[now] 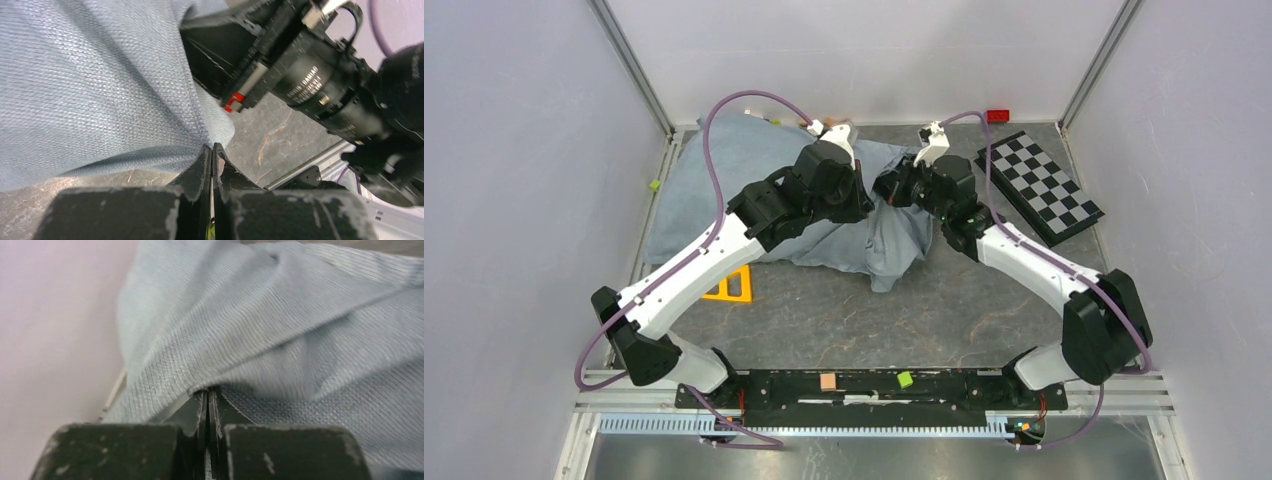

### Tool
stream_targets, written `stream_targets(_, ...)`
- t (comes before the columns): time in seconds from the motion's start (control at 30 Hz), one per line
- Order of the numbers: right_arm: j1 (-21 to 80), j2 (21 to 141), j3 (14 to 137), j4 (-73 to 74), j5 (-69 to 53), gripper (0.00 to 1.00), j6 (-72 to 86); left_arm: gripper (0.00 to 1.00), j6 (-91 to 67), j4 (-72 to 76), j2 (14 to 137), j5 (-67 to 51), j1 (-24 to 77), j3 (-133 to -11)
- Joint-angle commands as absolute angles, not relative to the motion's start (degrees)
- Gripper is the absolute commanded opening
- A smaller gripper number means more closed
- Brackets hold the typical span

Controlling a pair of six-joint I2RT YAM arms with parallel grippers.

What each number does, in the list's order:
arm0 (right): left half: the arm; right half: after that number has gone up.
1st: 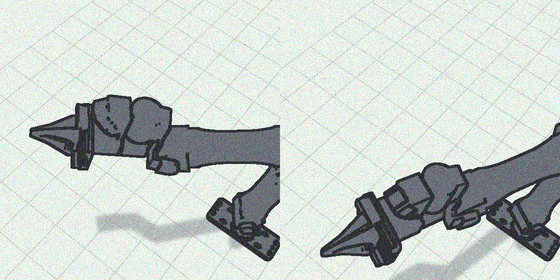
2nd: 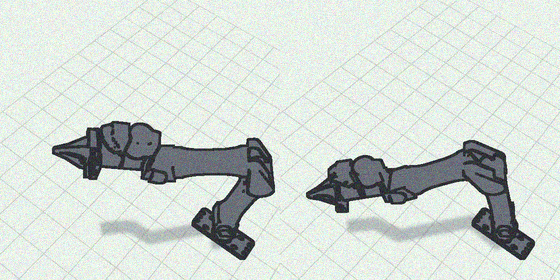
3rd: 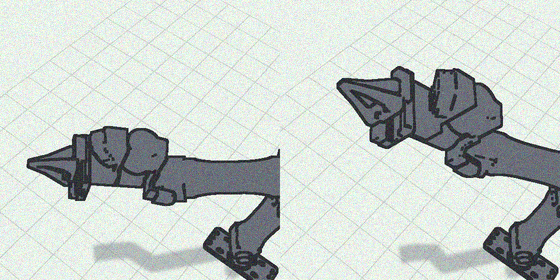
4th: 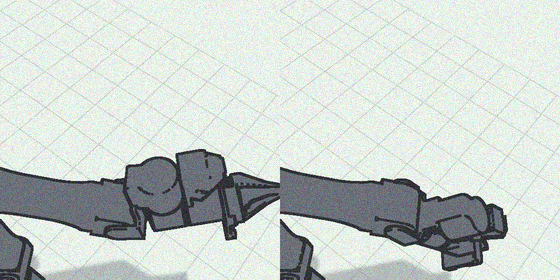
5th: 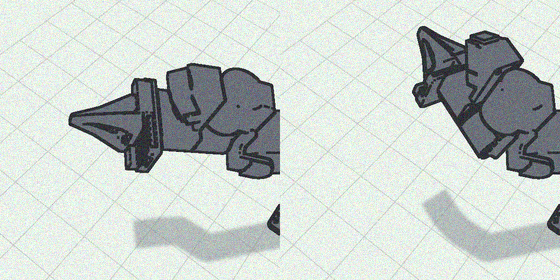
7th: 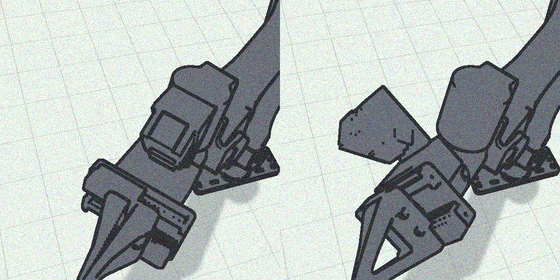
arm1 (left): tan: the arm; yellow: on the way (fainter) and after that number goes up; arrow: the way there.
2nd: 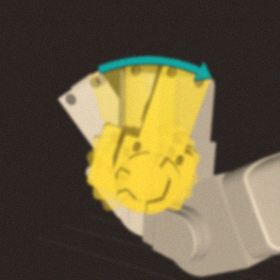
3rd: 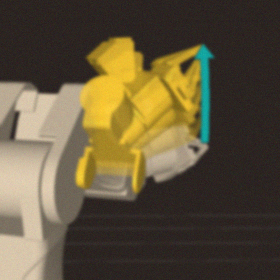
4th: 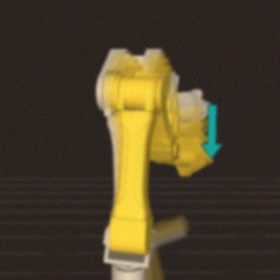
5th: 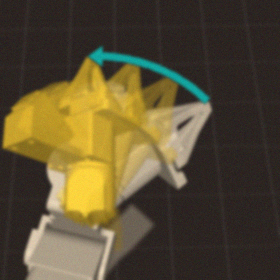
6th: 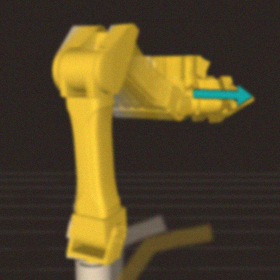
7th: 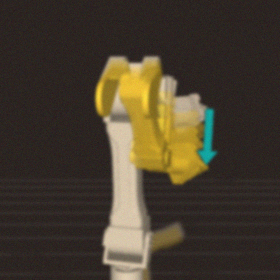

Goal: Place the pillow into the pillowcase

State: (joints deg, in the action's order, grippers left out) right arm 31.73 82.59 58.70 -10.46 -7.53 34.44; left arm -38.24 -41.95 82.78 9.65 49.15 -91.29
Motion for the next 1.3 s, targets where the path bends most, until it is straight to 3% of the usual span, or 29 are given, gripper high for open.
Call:
stream_targets(0.0,31.6,87.2,57.6,-32.5,-13.8,0.00,48.7,0.02,-34.7,-38.6,81.1,4.7,51.1,-94.4)
stream_targets(0.27,37.1,93.9,46.5,-47.5,0.2,0.01,54.5,0.02,-36.9,-36.7,76.2,6.3,53.0,-93.2)
stream_targets(0.37,38.0,94.3,40.9,-53.9,1.3,0.20,55.7,0.02,-37.1,-37.1,79.1,2.5,53.0,-94.4)
stream_targets(0.43,37.0,92.8,38.1,-55.3,0.9,0.42,56.2,0.02,-37.7,-37.1,80.7,0.9,53.0,-93.3)
stream_targets(0.5,35.8,89.6,36.3,-53.0,0.3,0.57,54.3,0.02,-38.1,-36.9,81.6,0.6,52.9,-91.4)
stream_targets(0.63,35.6,81.5,32.8,-46.5,1.2,0.74,48.2,0.02,-39.2,-35.7,81.9,0.3,52.4,-88.6)
stream_targets(1.0,35.6,62.3,26.8,-25.4,5.9,0.85,36.2,0.02,-40.7,-33.3,82.7,-2.6,51.5,-86.1)
stream_targets(1.13,34.2,56.5,32.3,-13.1,9.2,0.89,32.0,0.03,-40.6,-31.6,83.8,-6.2,51.6,-82.6)
stream_targets(1.27,26.3,61.0,42.1,-4.3,6.7,0.93,27.1,0.02,-39.2,-31.3,87.6,-8.5,52.4,-79.7)
